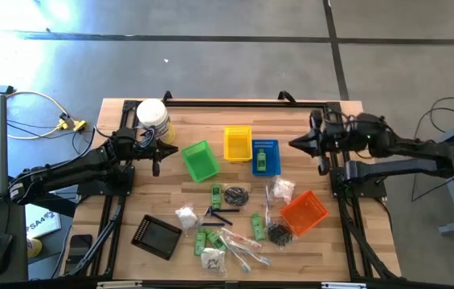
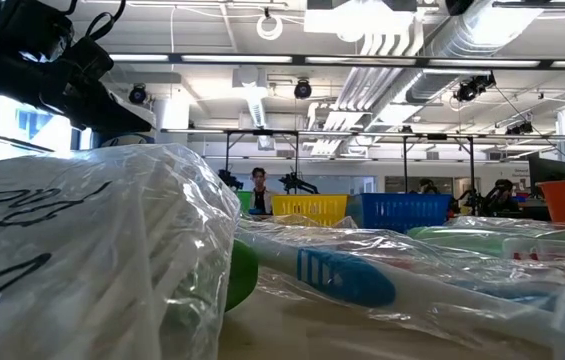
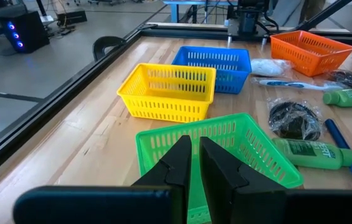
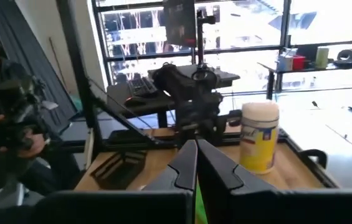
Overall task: Pick & Place Travel size toiletries
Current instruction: Put the red toothbrush into the yellow basket
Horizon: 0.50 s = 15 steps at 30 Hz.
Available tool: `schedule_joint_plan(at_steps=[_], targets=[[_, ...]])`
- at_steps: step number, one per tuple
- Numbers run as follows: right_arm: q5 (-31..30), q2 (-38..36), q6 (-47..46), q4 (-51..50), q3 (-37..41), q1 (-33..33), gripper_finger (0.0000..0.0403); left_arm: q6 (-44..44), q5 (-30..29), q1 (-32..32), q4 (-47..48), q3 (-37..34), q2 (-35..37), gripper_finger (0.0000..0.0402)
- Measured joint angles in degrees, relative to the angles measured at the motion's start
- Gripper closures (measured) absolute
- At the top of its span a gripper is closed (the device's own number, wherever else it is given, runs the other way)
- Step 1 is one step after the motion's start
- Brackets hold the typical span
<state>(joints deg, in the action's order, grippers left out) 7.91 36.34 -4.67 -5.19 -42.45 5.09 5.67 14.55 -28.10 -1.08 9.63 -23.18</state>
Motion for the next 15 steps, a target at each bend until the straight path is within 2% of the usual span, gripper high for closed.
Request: schedule_joint_plan(at_steps=[3,10,13,15], targets=[[-1.27,-4.3,-0.29,2.34,5.95,-2.89,0.04,-0.02,-0.02,-0.02,-0.02,0.0,0.01,0.0371],[-8.23,-12.39,-1.16,15.37,21.26,-8.06,0.04,-0.02,-0.02,-0.01,-0.04,0.02,0.02,0.0371],[-12.91,-15.53,-1.12,18.71,25.61,-8.49,0.04,-0.02,-0.02,-0.02,-0.04,0.02,0.02,0.0371],[-12.94,-17.36,-1.32,19.75,27.92,-8.49,0.04,-0.02,-0.02,-0.02,-0.04,0.02,0.0,0.0371]])
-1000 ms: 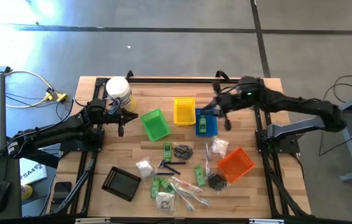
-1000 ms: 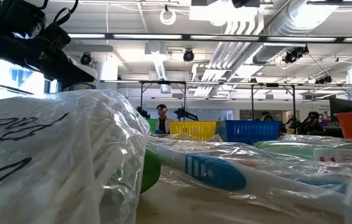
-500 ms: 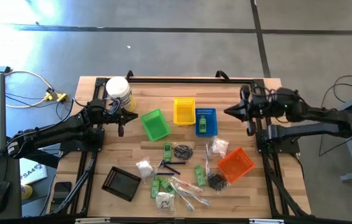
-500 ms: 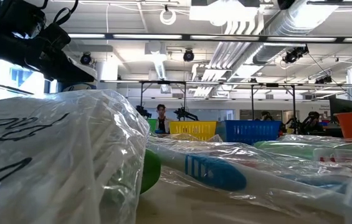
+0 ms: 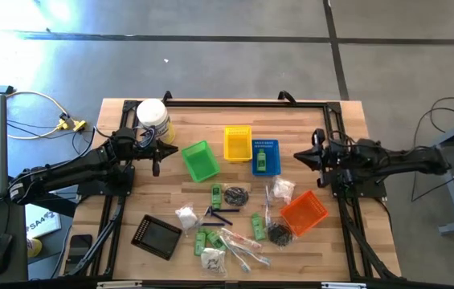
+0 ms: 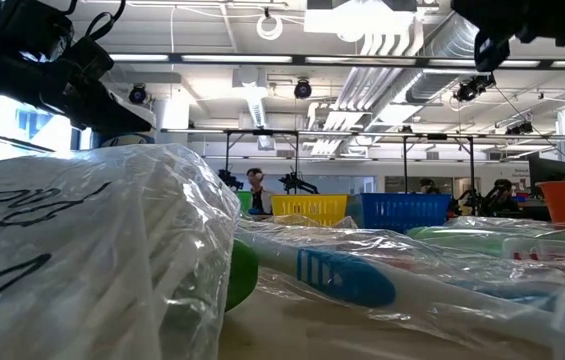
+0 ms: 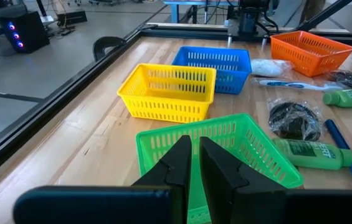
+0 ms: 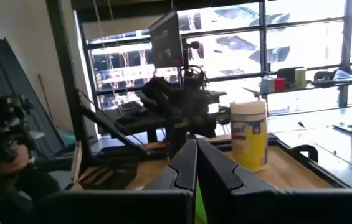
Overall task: Pick & Place Travel size toiletries
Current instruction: Put the red toothbrush into the yellow basket
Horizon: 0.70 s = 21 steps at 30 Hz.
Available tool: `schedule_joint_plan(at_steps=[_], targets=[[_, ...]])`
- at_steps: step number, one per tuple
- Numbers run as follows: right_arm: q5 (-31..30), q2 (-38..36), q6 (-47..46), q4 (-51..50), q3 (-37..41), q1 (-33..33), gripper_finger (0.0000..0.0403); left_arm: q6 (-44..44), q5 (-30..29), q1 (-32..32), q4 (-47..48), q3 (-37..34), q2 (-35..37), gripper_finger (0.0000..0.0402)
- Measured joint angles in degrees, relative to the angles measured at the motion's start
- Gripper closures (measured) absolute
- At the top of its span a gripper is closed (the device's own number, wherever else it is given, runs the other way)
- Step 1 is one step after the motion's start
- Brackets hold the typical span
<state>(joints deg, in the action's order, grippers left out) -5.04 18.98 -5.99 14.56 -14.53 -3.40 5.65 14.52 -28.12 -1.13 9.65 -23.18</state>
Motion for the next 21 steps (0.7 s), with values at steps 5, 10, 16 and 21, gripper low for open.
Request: schedule_joint_plan(at_steps=[5,10,16,21], targets=[[2.35,-3.76,-0.02,0.18,3.85,0.0,0.04,0.0,-0.02,0.0,0.0,0.07,0.02,0.0371],[0.78,-5.65,-0.25,1.39,8.14,0.0,0.04,-0.36,-0.02,0.01,0.0,0.07,0.02,0.0371],[-3.12,-6.44,-1.3,6.67,13.93,0.0,0.04,-0.96,-0.02,0.0,-0.01,0.07,0.0,0.0371],[-2.88,-6.48,-0.54,5.9,13.97,0.0,0.04,-1.01,-0.04,0.0,-0.03,0.07,0.0,0.0371]])
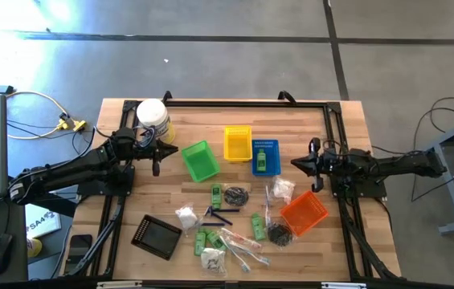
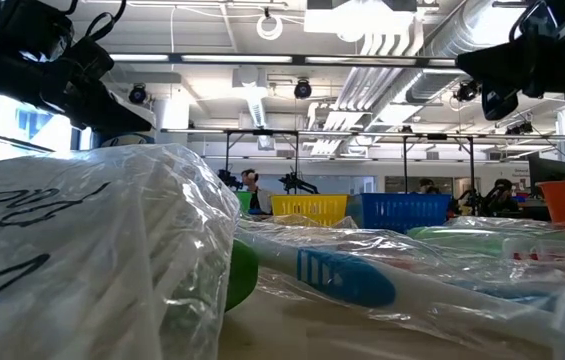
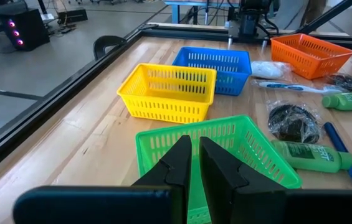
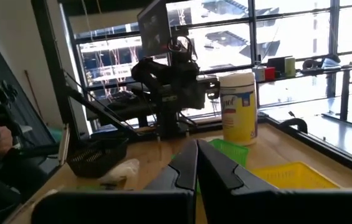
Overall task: Pick & Place Travel size toiletries
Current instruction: Put the red toothbrush into the yellow basket
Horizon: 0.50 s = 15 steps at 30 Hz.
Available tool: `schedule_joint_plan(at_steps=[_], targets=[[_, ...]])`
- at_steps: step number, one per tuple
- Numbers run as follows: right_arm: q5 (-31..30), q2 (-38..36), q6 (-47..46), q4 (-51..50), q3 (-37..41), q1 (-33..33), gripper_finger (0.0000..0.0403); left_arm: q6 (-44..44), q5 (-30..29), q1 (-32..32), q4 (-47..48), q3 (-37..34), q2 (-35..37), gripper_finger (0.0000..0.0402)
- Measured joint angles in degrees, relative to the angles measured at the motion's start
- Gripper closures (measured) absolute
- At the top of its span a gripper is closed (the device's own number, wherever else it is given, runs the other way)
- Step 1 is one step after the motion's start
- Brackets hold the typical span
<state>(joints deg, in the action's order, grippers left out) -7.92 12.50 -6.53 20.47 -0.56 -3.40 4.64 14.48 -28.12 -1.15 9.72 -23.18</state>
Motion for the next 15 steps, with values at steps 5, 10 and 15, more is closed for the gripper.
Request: schedule_joint_plan(at_steps=[5,10,15], targets=[[0.6,0.02,0.46,0.0,0.02,0.0,0.0399,0.0,0.0,0.0,0.0,0.0,0.02,0.0371],[0.6,0.02,0.4,-0.48,0.05,0.0,0.04,-0.02,0.41,0.02,-0.01,0.0,0.0,0.0371],[0.56,0.1,1.31,-0.5,0.09,0.0,0.04,-0.11,1.57,0.02,0.0,0.0,0.0,0.0371]])
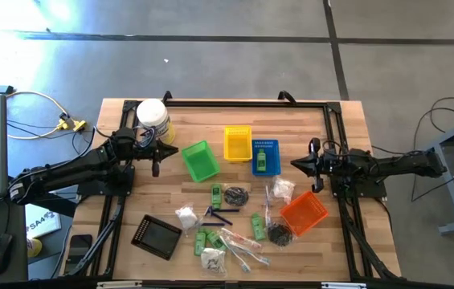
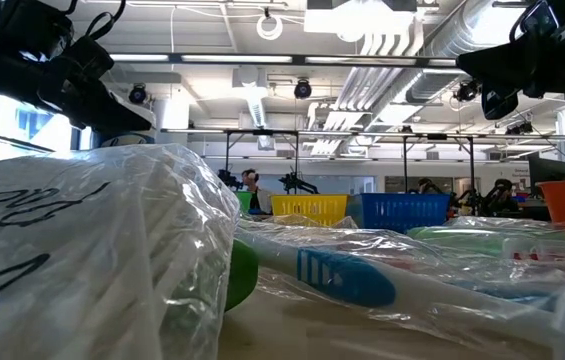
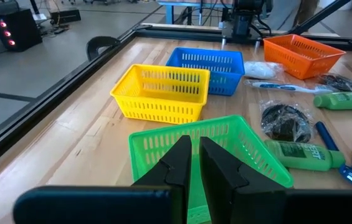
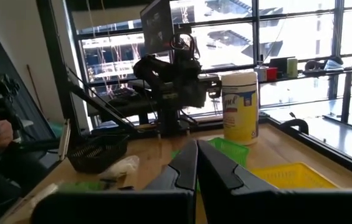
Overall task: Pick & Place Travel size toiletries
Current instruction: Put the red toothbrush into the yellow basket
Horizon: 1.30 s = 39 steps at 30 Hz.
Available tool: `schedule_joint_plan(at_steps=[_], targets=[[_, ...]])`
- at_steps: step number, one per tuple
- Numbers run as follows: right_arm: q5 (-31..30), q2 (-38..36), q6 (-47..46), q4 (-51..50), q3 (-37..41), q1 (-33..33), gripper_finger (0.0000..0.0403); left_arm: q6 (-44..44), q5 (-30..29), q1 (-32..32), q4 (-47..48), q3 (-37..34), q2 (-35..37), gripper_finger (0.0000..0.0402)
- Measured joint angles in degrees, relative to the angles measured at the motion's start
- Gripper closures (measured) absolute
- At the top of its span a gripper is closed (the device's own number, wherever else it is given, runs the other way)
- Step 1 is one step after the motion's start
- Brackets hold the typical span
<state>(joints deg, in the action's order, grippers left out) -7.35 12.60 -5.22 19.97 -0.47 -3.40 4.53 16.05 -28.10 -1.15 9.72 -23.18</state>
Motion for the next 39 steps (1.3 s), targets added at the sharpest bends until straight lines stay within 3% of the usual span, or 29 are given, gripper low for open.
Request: schedule_joint_plan(at_steps=[6,10,16,21,30,34,39], targets=[[-0.17,0.52,3.48,-0.04,0.04,0.0,0.04,-5.92,0.35,0.23,-2.46,0.4,-0.01,0.0371],[-0.04,0.53,3.99,-0.07,0.07,0.0,0.04,-7.11,1.51,4.87,-2.6,4.62,-1.75,0.0371],[-0.1,0.53,3.99,-0.04,0.11,0.0,0.04,-7.85,-6.9,15.16,-2.64,14.3,-8.52,0.0371],[-0.2,0.53,3.7,-0.04,0.13,0.0,0.04,-8.48,-12.21,21.95,-2.42,22.96,-20.77,0.0371],[-0.2,0.53,3.81,-0.04,0.15,0.0,0.04,-9.99,-12.09,31.84,-1.2,37.81,-47.19,0.0359],[-0.16,0.56,3.05,-0.1,0.15,0.0,0.04,-9.86,-11.88,37.9,5.09,47.28,-59.08,0.0324],[-0.02,0.72,2.26,-0.24,0.15,0.0,0.04,-11.02,-12.17,43.88,15.54,60.53,-72.38,0.0246]])
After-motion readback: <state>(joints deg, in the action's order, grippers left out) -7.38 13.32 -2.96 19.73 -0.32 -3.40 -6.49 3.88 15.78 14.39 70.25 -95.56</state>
